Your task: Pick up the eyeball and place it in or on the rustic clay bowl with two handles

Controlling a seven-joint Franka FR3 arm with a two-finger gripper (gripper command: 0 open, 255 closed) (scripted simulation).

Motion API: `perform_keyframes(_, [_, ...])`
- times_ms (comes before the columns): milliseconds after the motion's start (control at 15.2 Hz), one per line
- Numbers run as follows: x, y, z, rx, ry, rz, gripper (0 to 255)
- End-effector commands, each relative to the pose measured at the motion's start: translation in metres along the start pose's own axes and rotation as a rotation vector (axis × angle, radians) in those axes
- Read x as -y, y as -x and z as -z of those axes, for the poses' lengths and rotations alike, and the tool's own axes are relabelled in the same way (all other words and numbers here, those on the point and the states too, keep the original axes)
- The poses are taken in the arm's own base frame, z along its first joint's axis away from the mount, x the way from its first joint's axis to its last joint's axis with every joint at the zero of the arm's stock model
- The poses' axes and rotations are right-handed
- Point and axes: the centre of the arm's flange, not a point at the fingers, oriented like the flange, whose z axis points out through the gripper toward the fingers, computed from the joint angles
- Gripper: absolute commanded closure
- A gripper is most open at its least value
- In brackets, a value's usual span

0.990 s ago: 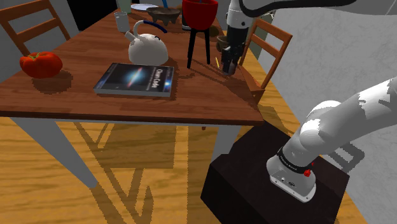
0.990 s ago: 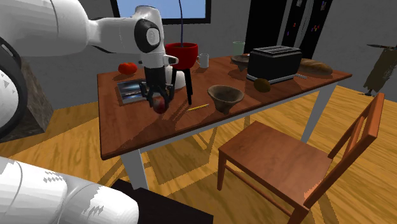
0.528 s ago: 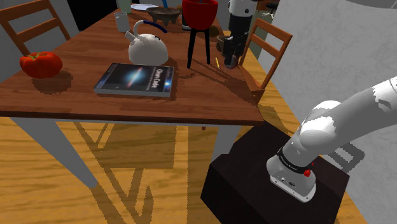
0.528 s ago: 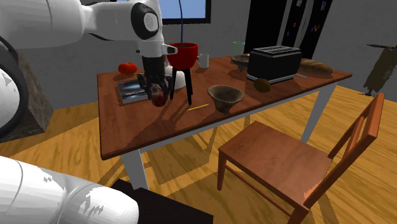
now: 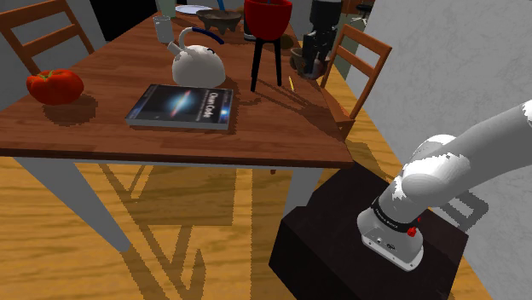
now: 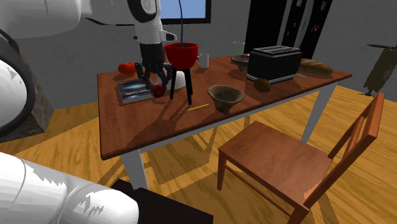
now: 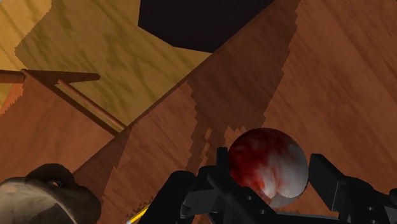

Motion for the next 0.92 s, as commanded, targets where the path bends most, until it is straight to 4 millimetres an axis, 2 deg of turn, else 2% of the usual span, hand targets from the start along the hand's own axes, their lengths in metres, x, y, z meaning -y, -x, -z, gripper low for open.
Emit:
perform_keyframes(0, [-0.001, 0.001, 0.01, 0.0, 0.0, 0.0, 255])
perform_keyframes(462, [-0.001, 0.003, 0.043, 0.0, 0.0, 0.0, 255])
perform_keyframes(858, [-0.068, -0.039, 0.046, 0.0, 0.0, 0.0, 255])
